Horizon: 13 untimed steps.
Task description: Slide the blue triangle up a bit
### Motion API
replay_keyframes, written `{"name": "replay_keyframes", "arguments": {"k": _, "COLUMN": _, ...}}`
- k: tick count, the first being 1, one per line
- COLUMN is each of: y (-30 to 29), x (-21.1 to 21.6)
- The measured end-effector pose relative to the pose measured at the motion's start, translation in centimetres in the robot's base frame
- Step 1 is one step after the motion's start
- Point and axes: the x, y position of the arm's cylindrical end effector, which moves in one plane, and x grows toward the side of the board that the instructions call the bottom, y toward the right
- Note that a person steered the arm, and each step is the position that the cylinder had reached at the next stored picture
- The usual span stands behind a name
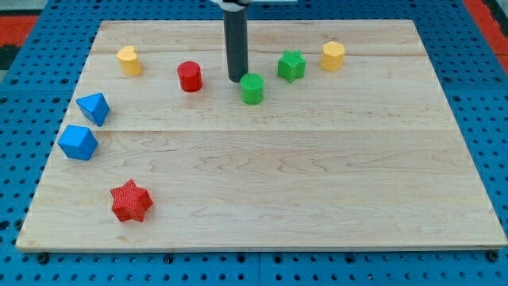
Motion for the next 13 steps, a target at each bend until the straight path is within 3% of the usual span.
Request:
{"name": "replay_keyframes", "arguments": {"k": 3, "y": 0.2, "x": 1.8}}
{"name": "replay_keyframes", "arguments": {"k": 4, "y": -3.4, "x": 3.9}}
{"name": "replay_keyframes", "arguments": {"k": 6, "y": -16.0, "x": 5.5}}
{"name": "replay_keyframes", "arguments": {"k": 9, "y": -17.2, "x": 8.4}}
{"name": "replay_keyframes", "arguments": {"k": 11, "y": -24.0, "x": 8.5}}
{"name": "replay_keyframes", "arguments": {"k": 13, "y": -25.2, "x": 8.4}}
